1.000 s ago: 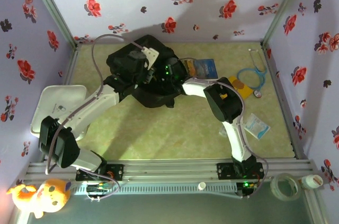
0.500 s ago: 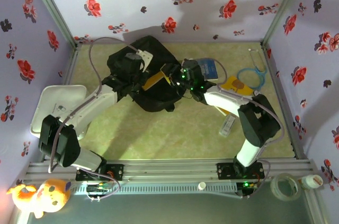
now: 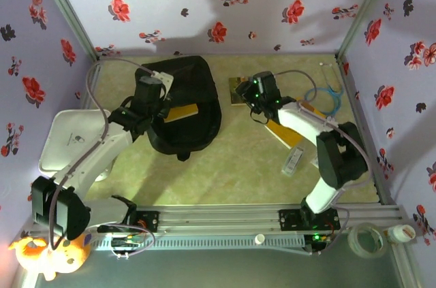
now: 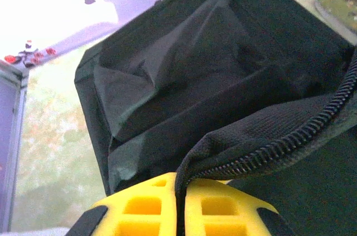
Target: Pack the student bag
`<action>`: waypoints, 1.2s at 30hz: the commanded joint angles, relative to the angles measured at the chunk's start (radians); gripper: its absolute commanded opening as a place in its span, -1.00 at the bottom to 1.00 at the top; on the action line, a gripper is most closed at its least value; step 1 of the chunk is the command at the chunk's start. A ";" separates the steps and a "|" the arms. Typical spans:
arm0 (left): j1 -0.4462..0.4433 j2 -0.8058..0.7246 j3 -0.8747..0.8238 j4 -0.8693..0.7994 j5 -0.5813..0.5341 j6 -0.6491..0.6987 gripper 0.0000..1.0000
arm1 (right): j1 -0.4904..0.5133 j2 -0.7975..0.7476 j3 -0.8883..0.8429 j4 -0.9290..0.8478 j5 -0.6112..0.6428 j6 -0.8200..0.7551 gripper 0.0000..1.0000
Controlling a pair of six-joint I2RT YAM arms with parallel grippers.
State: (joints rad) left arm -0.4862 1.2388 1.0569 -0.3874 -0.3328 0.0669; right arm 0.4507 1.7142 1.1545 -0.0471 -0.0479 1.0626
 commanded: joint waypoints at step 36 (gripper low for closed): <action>0.072 0.041 0.143 -0.022 0.289 -0.402 0.99 | 0.020 0.297 0.112 -0.268 -0.167 -0.230 0.22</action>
State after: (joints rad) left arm -0.4202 1.2495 1.1427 -0.4267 -0.0986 -0.2943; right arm 0.4511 2.0518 1.3815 -0.2165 -0.1776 0.8371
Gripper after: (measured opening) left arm 0.997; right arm 0.613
